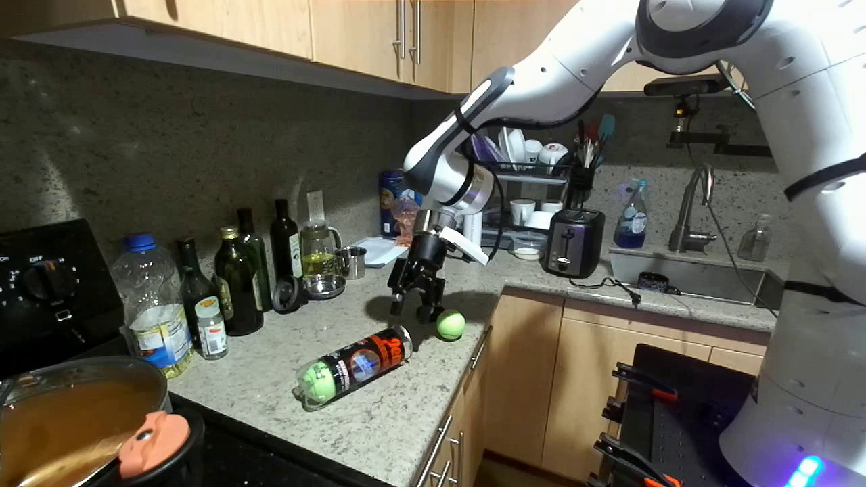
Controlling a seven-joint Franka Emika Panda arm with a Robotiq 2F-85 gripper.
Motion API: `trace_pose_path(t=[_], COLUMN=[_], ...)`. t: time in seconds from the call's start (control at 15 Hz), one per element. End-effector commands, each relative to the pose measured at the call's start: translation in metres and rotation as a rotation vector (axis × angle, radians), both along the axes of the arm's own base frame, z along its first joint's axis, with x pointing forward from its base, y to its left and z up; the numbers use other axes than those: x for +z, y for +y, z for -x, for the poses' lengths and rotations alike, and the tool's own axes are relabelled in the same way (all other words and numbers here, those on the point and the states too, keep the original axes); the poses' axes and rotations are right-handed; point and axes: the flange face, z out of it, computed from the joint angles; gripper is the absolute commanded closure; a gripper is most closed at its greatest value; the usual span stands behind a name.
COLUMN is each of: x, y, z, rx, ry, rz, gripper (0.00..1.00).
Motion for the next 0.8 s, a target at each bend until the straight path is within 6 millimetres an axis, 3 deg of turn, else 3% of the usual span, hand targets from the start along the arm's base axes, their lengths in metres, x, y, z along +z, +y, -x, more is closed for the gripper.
trace_pose_path(t=[0.0,0.73], x=[-0.007,-0.031], y=[-0.005,-0.018], z=[-0.002,-0.010], rx=[-0.034,-0.134], ry=[-0.036,-0.154], rz=[-0.025,-0.088], gripper=[0.00,0.00])
